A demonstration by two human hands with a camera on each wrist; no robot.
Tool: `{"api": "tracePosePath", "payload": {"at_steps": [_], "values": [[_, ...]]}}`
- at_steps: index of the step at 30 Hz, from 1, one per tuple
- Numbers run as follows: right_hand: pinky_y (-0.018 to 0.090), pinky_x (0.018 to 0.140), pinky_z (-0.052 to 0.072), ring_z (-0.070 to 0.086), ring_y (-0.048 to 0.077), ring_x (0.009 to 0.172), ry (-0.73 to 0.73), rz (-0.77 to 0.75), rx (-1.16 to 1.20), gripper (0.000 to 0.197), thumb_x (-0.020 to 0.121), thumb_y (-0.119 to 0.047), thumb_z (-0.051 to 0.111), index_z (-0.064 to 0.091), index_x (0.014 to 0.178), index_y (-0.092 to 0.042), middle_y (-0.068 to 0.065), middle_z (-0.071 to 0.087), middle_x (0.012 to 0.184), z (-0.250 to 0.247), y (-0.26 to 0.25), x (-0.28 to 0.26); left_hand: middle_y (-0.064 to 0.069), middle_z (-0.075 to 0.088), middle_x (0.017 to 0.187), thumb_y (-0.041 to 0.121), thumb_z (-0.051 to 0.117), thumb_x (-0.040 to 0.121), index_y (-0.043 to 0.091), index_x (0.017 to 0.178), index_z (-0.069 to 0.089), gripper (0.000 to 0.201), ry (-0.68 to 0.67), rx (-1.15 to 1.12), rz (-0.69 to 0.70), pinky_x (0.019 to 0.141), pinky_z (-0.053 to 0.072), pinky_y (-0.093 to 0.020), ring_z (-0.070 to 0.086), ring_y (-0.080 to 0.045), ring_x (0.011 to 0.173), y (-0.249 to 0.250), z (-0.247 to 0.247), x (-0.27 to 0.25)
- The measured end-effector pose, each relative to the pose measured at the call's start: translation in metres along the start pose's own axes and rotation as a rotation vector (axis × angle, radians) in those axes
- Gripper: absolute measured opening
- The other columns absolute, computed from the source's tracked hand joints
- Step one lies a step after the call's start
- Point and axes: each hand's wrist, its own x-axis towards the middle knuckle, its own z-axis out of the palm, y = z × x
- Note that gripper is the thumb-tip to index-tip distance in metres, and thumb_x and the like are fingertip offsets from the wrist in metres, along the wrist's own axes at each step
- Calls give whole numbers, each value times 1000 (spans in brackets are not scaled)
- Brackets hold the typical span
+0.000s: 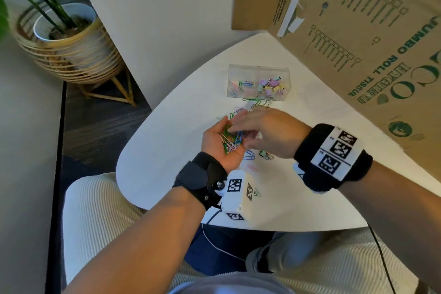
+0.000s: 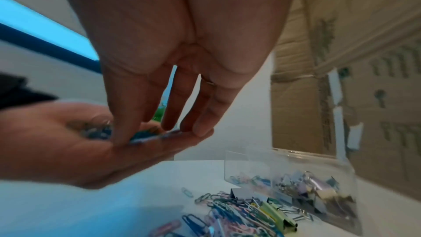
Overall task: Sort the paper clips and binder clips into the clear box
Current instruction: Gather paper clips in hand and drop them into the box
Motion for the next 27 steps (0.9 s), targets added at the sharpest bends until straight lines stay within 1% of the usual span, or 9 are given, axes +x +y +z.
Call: {"api": "tracePosePath", "payload": {"at_steps": [2,4,6,8,10,13,17,21,27], "values": [[23,102,30,46,17,123,-9,-37,-56,49,88,-12,64,57,134,-26,-8,58,135,4,-3,2,-16,64,106,34,32,100,3,123,58,46,19,32,-17,73,57,-34,60,-28,95,-1,1,-2],[30,106,35,48,17,125,-20,-61,-54,48,88,-12,63,58,133,-28,-8,60,133,6,-3,5,-15,63,106,36,34,100,3,127,55,48,61,63,-19,70,55,-29,61,-27,90,-3,0,-3],[40,100,43,54,19,119,-29,-67,-83,43,90,-14,61,61,129,-29,-6,64,127,9,-2,8,-14,63,101,36,36,99,2,126,57,47,100,54,-12,65,48,-27,60,-25,80,-5,0,-4],[41,93,47,60,20,111,-43,-72,-134,37,91,-18,58,64,125,-31,-5,68,120,10,0,11,-13,66,85,34,39,99,1,111,62,42,120,17,-9,62,42,-23,58,-21,67,-7,-1,-3],[40,87,49,63,21,104,-50,-65,-156,31,93,-21,55,66,120,-31,-4,70,113,9,2,12,-12,64,67,32,39,100,0,94,62,39,110,-23,-16,55,49,-26,59,-21,55,-9,0,-6],[38,90,50,65,19,101,17,24,-31,25,94,-23,58,71,115,-29,-1,72,110,1,4,10,-13,61,59,32,33,102,0,90,57,42,57,-45,-16,49,54,-29,60,-24,46,-8,4,-9],[27,90,51,67,7,89,132,132,235,24,90,-17,66,73,113,-20,-4,75,102,-8,5,5,-19,67,74,33,30,102,-2,97,59,45,7,-40,3,56,58,-38,68,-29,62,-4,6,-6],[27,84,56,70,4,75,170,216,414,19,85,-13,72,77,103,-17,-7,74,79,-6,7,7,-23,68,97,32,33,102,-1,123,54,44,11,7,10,82,55,-48,70,-34,87,-5,3,-3],[22,71,56,73,12,75,219,250,508,15,84,-14,74,79,94,-23,-1,76,75,-4,14,10,-24,69,95,31,31,102,-1,115,58,44,17,25,24,82,53,-46,71,-35,85,-1,0,-1]]}}
